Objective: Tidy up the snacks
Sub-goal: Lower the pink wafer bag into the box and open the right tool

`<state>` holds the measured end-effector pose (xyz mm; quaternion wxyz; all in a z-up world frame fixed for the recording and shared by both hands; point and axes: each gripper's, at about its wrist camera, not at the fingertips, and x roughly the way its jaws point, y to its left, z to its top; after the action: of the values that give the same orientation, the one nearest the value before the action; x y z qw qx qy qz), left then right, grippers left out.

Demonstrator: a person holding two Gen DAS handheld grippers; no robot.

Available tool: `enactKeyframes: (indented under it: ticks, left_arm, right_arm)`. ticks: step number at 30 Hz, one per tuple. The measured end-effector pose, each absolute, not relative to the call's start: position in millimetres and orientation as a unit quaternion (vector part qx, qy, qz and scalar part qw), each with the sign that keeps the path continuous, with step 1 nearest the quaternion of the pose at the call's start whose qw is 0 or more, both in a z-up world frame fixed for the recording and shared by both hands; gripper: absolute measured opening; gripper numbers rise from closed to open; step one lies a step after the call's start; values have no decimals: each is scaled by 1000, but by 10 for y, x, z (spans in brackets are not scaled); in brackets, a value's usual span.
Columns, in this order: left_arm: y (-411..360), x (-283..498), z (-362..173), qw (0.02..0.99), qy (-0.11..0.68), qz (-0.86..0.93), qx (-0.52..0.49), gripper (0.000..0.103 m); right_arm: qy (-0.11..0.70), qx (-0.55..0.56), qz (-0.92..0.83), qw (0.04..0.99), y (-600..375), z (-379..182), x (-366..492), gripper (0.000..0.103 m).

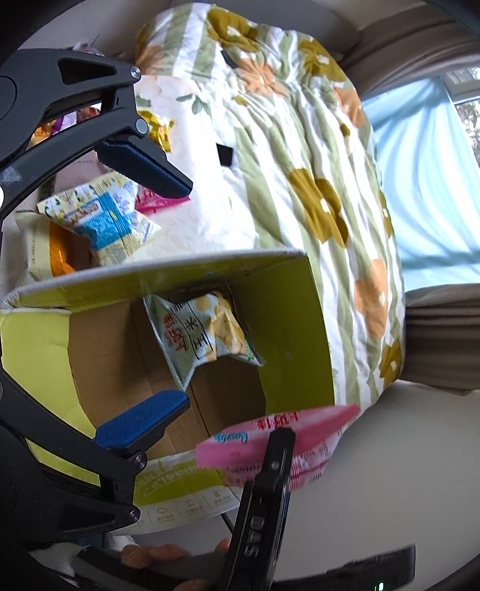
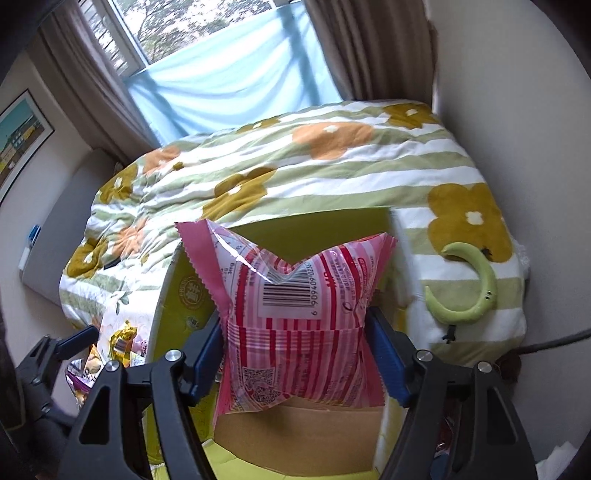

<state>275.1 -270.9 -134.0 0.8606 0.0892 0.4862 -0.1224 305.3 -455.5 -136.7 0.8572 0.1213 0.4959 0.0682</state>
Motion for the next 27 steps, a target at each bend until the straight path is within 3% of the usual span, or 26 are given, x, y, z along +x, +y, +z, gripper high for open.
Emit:
enactKeyframes:
  ticks: [3, 7, 19, 27]
  left_arm:
    - [-2592, 2726, -1333, 862, 487, -113, 84, 102]
    - [-2481, 2726, -1340, 864, 487, -101, 78, 102]
    - [-2478, 2667, -1385, 861, 492, -113, 64, 102]
    - [-2458, 2535, -1131, 872, 473, -114, 60, 102]
  right_arm:
    - [503, 114, 70, 854, -4506, -1534, 3187, 72]
    - [492, 113, 63, 861, -4523, -1615, 3204, 94]
    - [485, 114, 48, 865, -4675, -1447, 2828, 96]
    - [479, 97, 53, 871, -4631, -1160, 2639, 96]
